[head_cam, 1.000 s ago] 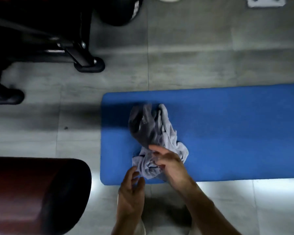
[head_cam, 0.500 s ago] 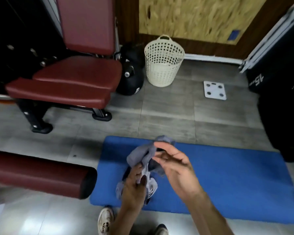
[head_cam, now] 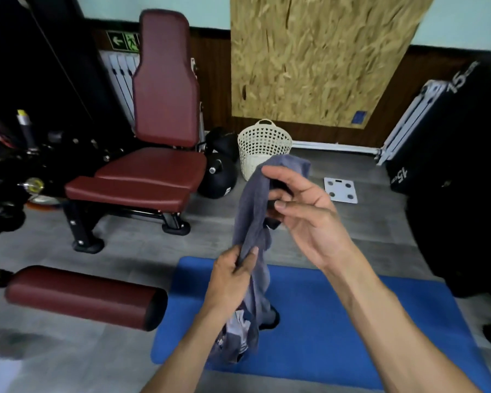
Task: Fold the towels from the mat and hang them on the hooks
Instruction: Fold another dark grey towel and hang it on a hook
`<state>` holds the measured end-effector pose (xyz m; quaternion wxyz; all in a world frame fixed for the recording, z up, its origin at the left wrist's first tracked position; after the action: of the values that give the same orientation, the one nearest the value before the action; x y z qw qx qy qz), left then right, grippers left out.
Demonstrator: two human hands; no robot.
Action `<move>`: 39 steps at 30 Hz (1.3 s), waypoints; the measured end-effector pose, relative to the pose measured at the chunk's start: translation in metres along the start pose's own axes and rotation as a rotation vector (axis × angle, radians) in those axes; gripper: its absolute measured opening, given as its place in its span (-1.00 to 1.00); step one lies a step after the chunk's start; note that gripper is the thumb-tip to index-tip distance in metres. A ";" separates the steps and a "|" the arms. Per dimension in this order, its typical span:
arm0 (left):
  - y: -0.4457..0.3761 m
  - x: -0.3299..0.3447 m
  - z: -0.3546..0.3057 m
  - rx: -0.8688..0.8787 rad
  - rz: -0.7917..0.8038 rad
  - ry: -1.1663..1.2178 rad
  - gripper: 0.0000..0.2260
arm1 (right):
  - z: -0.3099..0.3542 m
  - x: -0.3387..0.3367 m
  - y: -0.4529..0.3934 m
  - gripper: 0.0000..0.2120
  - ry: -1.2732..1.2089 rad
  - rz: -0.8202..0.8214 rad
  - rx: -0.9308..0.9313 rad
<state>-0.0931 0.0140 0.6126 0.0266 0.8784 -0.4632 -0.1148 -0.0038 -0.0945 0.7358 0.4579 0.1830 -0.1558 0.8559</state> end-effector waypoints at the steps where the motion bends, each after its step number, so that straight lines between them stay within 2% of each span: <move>1: 0.006 -0.002 -0.007 -0.015 0.034 0.052 -0.62 | 0.009 0.001 0.006 -0.55 0.000 -0.028 -0.028; 4: 0.021 -0.014 -0.021 -0.061 0.102 0.146 -0.51 | 0.025 -0.003 0.019 -0.54 -0.004 -0.093 -0.033; 6: 0.035 -0.025 -0.027 -0.110 0.155 0.202 -0.63 | 0.028 -0.002 0.035 -0.48 0.075 -0.121 0.017; 7: 0.040 -0.028 -0.028 -0.152 0.173 0.243 -0.68 | 0.026 -0.004 0.043 -0.45 0.157 -0.141 0.055; 10: 0.061 -0.037 -0.038 -0.255 0.201 0.313 -0.65 | 0.000 0.001 0.084 -0.36 0.488 -0.208 0.165; 13: 0.080 -0.041 -0.050 -0.285 0.208 0.390 -0.70 | -0.049 0.005 0.144 -0.32 0.632 -0.329 0.241; 15: 0.092 -0.040 -0.060 -0.291 0.233 0.442 -0.75 | -0.091 0.002 0.186 -0.39 0.650 -0.474 0.268; 17: 0.104 -0.036 -0.072 -0.298 0.259 0.484 -0.77 | -0.135 -0.002 0.223 -0.55 0.610 -0.589 0.392; 19: 0.117 -0.031 -0.086 -0.306 0.287 0.521 -0.75 | -0.173 -0.006 0.248 -0.74 0.674 -0.608 0.542; 21: 0.128 -0.026 -0.103 -0.308 0.315 0.572 -0.71 | -0.185 -0.010 0.264 -0.87 0.762 -0.603 0.595; 25: 0.133 -0.023 -0.122 -0.274 0.310 0.664 -0.72 | -0.152 -0.008 0.278 -0.84 0.646 -0.597 0.490; 28: 0.133 -0.024 -0.104 -0.231 0.277 0.549 -0.89 | -0.103 -0.001 0.276 -0.90 0.429 -0.597 0.442; 29: 0.137 -0.024 -0.091 -0.229 0.263 0.473 -0.87 | -0.087 -0.002 0.274 -0.90 0.354 -0.616 0.409; 32: 0.164 -0.020 -0.036 -0.233 0.236 0.280 -0.70 | -0.046 -0.011 0.265 -0.93 0.073 -0.662 0.359; 34: 0.199 -0.011 -0.002 -0.214 0.369 0.199 -0.63 | -0.035 -0.026 0.261 -0.91 -0.084 -0.719 0.380; 37: 0.252 0.011 0.042 -0.241 0.546 0.059 -0.29 | -0.022 -0.052 0.264 -0.86 -0.278 -0.799 0.422; 38: 0.266 0.023 0.052 -0.241 0.552 -0.006 -0.29 | -0.018 -0.062 0.268 -0.86 -0.322 -0.797 0.432; 39: 0.277 0.037 0.063 -0.231 0.534 -0.089 -0.40 | -0.014 -0.072 0.273 -0.86 -0.345 -0.785 0.442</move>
<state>-0.3107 -0.1698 0.5874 0.1356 0.7106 -0.6626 -0.1941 -0.1982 -0.2863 0.6639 0.6639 0.4603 0.0368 0.5883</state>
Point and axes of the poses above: each hand's wrist, its own y-axis away from the middle knuckle, its own x-axis out of the palm, z = x × y, the point moved 4 cm from there along -y, towards the middle knuckle, and after that the axes turned 10 degrees about -z, right-handed, at the moved point
